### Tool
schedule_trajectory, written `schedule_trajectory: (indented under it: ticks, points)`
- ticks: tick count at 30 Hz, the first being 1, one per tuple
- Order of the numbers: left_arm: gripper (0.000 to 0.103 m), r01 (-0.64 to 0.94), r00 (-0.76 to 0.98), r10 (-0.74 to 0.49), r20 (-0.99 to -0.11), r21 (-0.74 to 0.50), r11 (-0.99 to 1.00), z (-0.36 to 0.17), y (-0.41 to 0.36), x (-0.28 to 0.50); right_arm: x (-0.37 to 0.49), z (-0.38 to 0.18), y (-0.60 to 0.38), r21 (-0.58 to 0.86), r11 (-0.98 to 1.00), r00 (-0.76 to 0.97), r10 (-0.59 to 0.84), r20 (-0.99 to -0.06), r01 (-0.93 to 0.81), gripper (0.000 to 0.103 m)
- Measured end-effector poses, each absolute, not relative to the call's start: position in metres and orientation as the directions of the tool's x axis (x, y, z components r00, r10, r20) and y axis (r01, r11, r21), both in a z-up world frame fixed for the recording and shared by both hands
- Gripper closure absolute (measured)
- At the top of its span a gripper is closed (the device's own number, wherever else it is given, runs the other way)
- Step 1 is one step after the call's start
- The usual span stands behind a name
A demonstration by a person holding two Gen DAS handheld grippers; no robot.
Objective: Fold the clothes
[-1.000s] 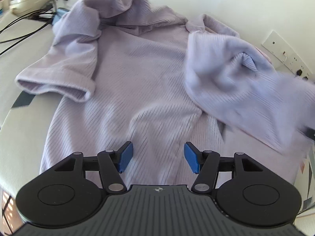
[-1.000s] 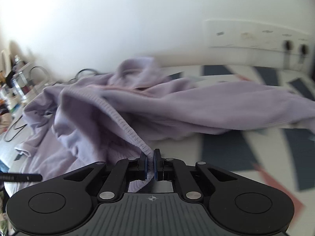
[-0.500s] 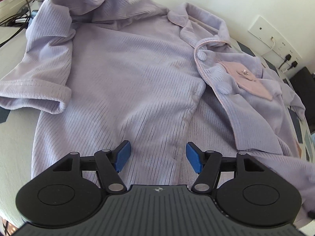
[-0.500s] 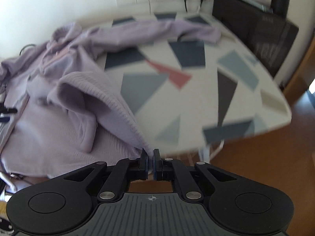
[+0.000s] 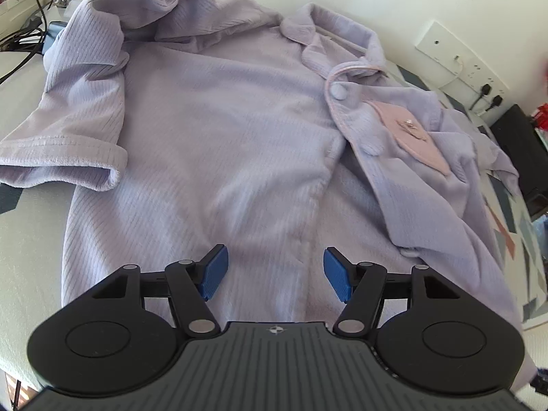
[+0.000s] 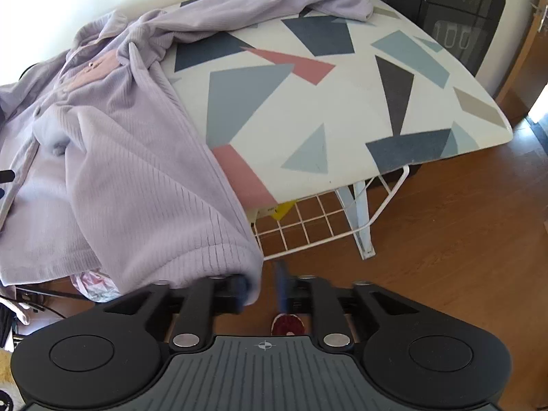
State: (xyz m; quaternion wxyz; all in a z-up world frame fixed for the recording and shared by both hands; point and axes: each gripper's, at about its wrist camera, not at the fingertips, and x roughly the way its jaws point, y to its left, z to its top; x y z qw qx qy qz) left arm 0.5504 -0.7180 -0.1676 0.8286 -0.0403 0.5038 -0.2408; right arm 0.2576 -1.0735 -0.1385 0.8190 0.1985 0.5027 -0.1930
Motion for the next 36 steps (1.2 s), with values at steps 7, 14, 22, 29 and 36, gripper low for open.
schedule_trajectory:
  ticks: [7, 14, 22, 29, 36]
  points:
    - [0.04, 0.642, 0.358, -0.499, -0.789, -0.181, 0.745, -0.149, -0.741, 0.489, 0.27, -0.113, -1.064, 0.109, 0.884, 0.481, -0.142, -0.865, 0.455, 0.07]
    - [0.04, 0.734, 0.209, -0.534, -0.819, -0.229, 0.64, -0.162, -0.761, 0.437, 0.294, -0.105, -1.049, 0.095, 0.894, 0.532, -0.172, -0.829, 0.438, 0.069]
    - [0.033, 0.501, -0.033, -0.679, -0.734, -0.6, 0.624, -0.18, -0.718, 0.437, 0.29, -0.101, -1.036, 0.128, 0.909, 0.56, -0.129, -0.819, 0.396, 0.068]
    - [0.034, 0.311, -0.035, -0.658, -0.752, -0.634, 0.708, -0.212, -0.713, 0.438, 0.29, -0.118, -1.027, 0.124, 0.906, 0.524, -0.118, -0.844, 0.404, 0.069]
    - [0.07, 0.117, 0.039, -0.663, -0.748, -0.655, 0.746, -0.225, -0.712, 0.46, 0.293, -0.116, -1.028, 0.116, 0.915, 0.534, -0.119, -0.837, 0.386, 0.069]
